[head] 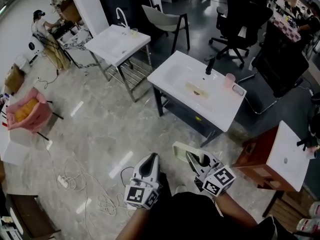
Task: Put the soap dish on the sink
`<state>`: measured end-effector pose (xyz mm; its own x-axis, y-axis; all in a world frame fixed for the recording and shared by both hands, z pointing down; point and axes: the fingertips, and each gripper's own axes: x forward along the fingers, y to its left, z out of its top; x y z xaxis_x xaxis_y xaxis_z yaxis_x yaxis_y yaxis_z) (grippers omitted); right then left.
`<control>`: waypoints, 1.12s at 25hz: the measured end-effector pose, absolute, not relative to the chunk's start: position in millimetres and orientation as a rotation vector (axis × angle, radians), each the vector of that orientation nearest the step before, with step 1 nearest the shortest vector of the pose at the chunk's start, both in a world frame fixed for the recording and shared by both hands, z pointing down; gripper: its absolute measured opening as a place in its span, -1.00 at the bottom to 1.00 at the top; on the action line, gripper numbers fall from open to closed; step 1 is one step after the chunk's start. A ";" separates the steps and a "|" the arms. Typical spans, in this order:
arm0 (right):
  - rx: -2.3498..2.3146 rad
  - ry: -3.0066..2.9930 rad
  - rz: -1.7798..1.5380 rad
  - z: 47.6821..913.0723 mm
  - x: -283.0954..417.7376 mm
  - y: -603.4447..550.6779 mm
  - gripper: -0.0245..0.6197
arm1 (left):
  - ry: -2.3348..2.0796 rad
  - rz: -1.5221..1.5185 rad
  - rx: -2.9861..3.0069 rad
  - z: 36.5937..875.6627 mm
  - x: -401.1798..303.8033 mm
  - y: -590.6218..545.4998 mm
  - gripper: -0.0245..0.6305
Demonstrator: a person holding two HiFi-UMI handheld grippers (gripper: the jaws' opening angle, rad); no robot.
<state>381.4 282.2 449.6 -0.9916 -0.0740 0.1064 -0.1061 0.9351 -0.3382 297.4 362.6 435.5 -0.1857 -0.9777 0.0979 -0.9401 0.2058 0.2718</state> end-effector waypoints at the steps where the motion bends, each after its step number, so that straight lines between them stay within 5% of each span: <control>1: 0.137 -2.995 0.517 450.8 373.6 279.3 -0.90 | -2.233 -0.222 1.823 435.3 288.8 358.0 -0.85; 28: 0.240 -2.903 0.418 425.9 75.9 187.5 -0.90 | -2.178 -0.313 1.903 408.3 -14.1 271.3 -0.85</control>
<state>75.9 187.5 425.9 -0.9671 -0.1316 0.2175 -0.1876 0.9469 -0.2612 -14.1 271.3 408.3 -0.1287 -0.9911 0.0339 -0.9414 0.1329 0.3101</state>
